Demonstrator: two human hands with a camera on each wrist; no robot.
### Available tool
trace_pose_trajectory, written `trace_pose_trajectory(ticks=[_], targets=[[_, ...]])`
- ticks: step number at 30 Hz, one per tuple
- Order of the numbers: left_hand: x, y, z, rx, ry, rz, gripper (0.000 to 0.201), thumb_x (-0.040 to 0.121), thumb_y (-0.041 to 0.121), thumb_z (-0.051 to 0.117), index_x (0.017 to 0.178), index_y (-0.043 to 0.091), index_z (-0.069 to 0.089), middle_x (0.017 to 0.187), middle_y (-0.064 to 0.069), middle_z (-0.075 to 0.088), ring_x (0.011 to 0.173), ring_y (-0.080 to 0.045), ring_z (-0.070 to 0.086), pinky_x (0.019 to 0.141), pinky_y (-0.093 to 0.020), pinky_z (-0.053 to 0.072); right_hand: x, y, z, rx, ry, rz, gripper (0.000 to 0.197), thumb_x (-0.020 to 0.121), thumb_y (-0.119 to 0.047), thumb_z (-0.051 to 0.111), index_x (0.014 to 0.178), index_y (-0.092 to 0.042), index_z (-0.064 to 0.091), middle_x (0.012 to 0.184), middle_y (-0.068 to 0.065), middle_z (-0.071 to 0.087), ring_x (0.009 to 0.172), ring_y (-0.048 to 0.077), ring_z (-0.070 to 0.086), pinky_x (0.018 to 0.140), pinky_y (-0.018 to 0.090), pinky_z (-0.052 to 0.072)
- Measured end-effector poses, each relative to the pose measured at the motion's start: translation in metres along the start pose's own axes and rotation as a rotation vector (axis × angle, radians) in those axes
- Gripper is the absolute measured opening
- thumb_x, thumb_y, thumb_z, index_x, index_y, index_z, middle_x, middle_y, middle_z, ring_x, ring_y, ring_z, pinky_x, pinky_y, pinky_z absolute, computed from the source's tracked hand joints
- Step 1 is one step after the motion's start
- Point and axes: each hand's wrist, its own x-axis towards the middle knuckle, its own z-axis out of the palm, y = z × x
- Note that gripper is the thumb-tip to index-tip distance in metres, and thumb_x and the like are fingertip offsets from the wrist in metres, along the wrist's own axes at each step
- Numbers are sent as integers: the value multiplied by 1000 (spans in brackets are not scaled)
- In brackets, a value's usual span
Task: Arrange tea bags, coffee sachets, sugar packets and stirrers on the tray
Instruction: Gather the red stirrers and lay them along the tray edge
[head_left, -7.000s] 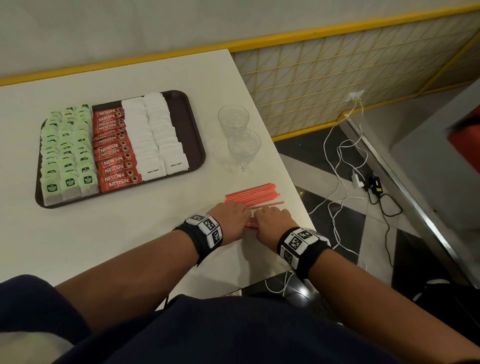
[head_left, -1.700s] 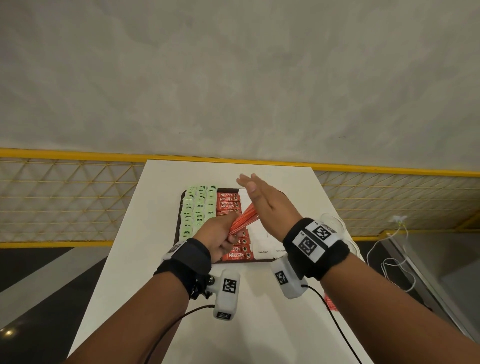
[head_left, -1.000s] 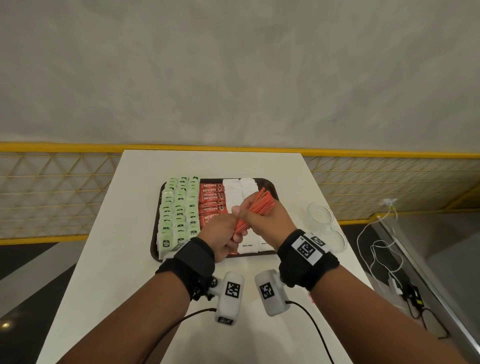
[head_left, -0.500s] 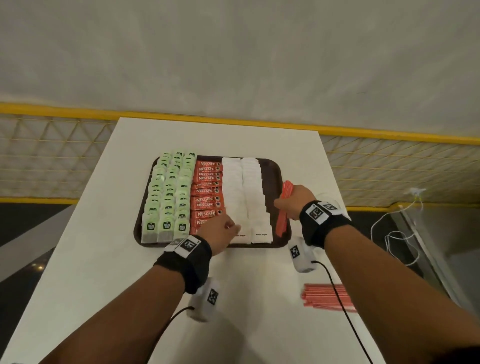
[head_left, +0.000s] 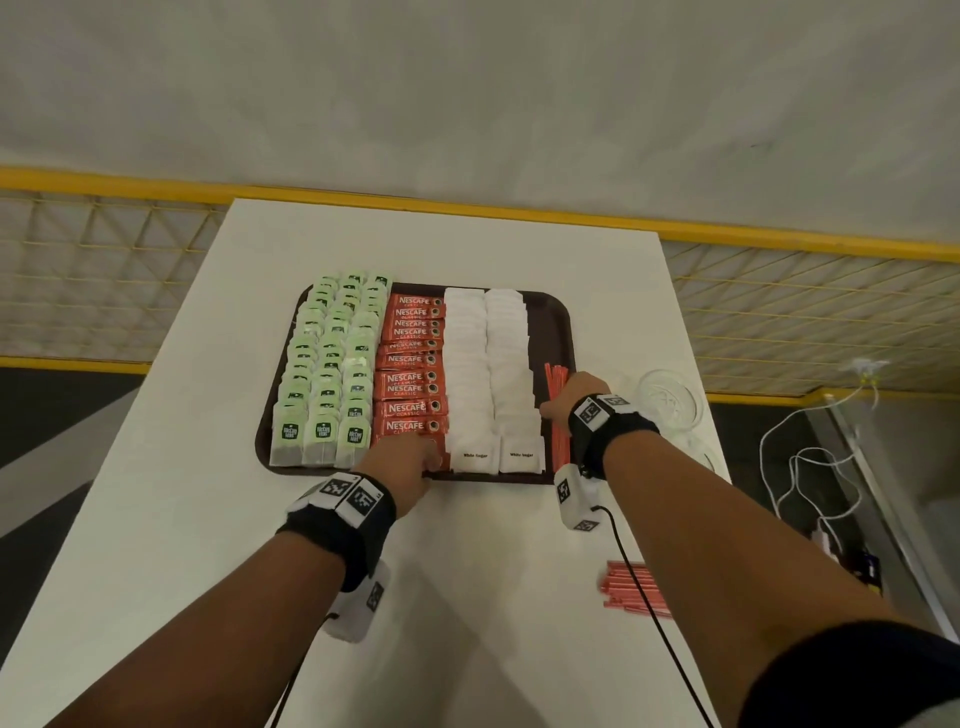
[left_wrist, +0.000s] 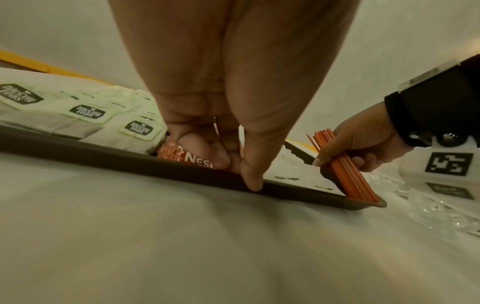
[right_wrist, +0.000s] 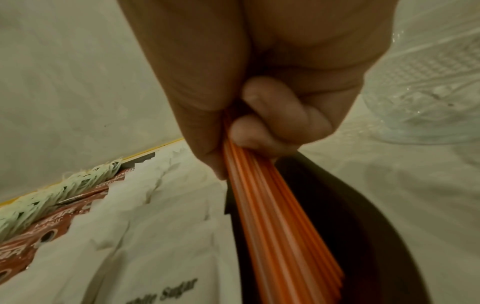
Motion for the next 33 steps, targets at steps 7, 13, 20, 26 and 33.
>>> trace_pose_trajectory(ticks=[7,13,20,26,33], targets=[[4,-4,2,-25,-7,-13,24,93,21,63,116,21,68,121,-3,64,111,-23,58,96,-27,43,12,2,11,-60,9,-12,49,85,-39,70,117,-5,57,116,13,63,105,31,62,84,35,49],[5,-6,3,-34,11,4,23,93,21,62,115,21,69,120,-3,64,110,-23,58,95,-27,43,17,0,3,-80,2,-30,35,84,-36,72,98,-8,58,93,7,58,83,24,56,70,30,44],[5,-7,4,-18,7,10,23,94,22,61,116,21,69,122,-3,63,113,-23,57,98,-29,43,12,6,-4,-122,46,21,32,89,-23,65,66,-13,45,82,5,55,74,21,53,56,24,41],[4,-4,-2,41,-61,40,25,94,22,60,117,18,67,119,-4,65,110,-24,60,98,-32,46,-11,5,-2,-114,54,1,23,92,-26,59,81,-6,59,86,6,58,70,19,53,68,27,43],[-1,31,-21,103,15,222,23,97,30,54,106,13,67,109,-5,66,97,-24,61,87,-35,51,-107,27,-19,271,181,-210,16,91,-28,60,96,-15,69,90,2,70,86,19,66,81,35,55]])
